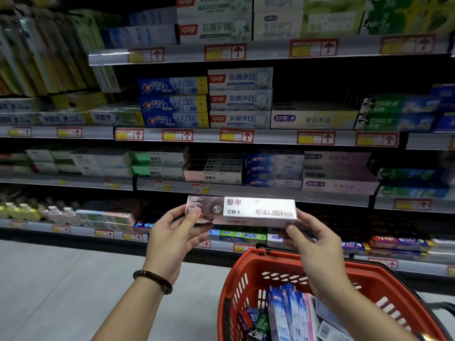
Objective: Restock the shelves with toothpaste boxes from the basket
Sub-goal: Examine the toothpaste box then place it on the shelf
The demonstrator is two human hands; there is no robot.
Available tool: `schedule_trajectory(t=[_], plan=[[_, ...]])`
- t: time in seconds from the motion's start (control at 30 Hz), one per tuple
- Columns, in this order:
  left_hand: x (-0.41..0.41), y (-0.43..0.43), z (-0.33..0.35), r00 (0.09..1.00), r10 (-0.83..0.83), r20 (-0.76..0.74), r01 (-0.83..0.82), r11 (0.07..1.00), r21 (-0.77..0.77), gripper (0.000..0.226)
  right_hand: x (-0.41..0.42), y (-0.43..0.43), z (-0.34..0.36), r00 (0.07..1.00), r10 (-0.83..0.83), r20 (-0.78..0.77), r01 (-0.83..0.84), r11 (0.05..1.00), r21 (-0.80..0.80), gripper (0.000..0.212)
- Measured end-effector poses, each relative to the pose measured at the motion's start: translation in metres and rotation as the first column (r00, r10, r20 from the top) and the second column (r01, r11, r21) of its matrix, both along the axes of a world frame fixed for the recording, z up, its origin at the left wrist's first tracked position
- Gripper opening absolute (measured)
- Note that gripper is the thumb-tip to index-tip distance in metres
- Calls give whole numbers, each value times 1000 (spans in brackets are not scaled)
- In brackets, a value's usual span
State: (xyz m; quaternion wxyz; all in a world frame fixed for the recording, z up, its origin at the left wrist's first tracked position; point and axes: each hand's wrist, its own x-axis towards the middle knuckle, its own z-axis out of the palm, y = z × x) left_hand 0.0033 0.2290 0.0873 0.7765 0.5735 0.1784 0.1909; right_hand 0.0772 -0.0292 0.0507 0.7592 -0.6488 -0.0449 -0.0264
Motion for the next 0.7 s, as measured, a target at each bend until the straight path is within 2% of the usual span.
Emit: schedule_trajectory(t=[0.17, 0.33, 0.53, 0.7], plan=[[-2, 8, -5, 997, 15, -74, -4, 988, 154, 40, 1, -3, -3, 1000, -11, -17, 12, 1000, 14, 40], [-1, 8, -5, 996, 56, -74, -38, 974, 222, 27, 2, -3, -6, 999, -23, -29, 23, 1000, -1, 36], [11, 15, -3, 993, 61, -100, -38, 976, 214, 25, 2, -2, 1, 999, -45, -5, 45, 999, -15, 31], [26, 31, -2, 989, 138, -60, -105, 918, 382, 14, 16, 12, 8, 998, -58, -5, 57, 998, -19, 27]])
